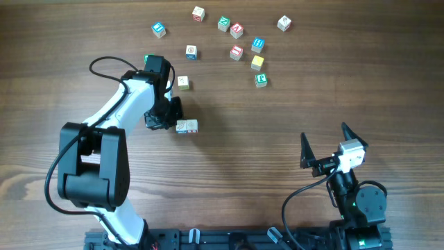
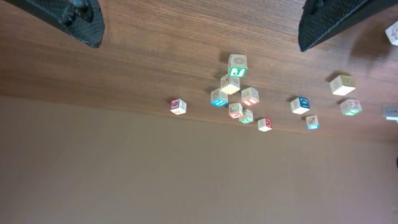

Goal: Form a horizontal line

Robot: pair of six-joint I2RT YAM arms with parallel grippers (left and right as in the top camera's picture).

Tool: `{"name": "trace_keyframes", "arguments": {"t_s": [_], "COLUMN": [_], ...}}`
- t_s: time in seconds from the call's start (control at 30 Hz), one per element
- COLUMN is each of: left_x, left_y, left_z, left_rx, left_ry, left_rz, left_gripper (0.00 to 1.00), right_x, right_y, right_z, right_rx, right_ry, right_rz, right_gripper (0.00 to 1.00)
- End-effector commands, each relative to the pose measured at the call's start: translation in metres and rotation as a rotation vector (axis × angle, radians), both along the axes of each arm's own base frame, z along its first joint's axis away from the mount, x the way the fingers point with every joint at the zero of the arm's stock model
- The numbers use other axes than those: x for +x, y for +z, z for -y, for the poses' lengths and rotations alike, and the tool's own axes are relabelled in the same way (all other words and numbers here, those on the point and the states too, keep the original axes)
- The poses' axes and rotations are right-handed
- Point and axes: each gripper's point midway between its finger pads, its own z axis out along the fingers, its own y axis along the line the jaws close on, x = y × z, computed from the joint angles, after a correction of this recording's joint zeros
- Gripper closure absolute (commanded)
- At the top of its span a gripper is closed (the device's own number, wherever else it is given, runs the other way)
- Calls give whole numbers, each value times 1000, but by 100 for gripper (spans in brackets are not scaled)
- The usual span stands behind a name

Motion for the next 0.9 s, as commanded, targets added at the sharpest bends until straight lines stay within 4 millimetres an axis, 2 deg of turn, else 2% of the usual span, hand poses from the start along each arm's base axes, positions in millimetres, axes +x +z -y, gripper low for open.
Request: {"name": "trace_keyframes", "arguments": {"t_s": [0.0, 0.23, 0.4, 0.5, 0.73, 0.8, 0.87], "left_x": [1, 0, 0, 0, 9, 18, 36], "left_y": [0, 0, 0, -1, -2, -1, 2], "left_z": [4, 5, 17, 16, 2, -10, -23], "left_rx": [-21, -21, -21, -10, 75, 141, 193], "left_ry": [5, 3, -34, -36, -31, -22, 5], "left_rz": [4, 4, 14, 17, 55, 96, 168], "left_gripper": [96, 96, 96, 96, 96, 95, 95], "right_x": [-1, -1, -1, -1, -1, -1, -1], "right_y": [2, 2, 2, 2, 2, 2, 2], "right_z": [-1, -1, -1, -1, -1, -1, -1], "right_rx": [-9, -9, -9, -9, -9, -10, -9], "right_ry": [9, 9, 9, 9, 9, 9, 9], "right_rz": [13, 13, 12, 12, 13, 13, 13], "right_gripper": [0, 0, 0, 0, 0, 0, 0]}}
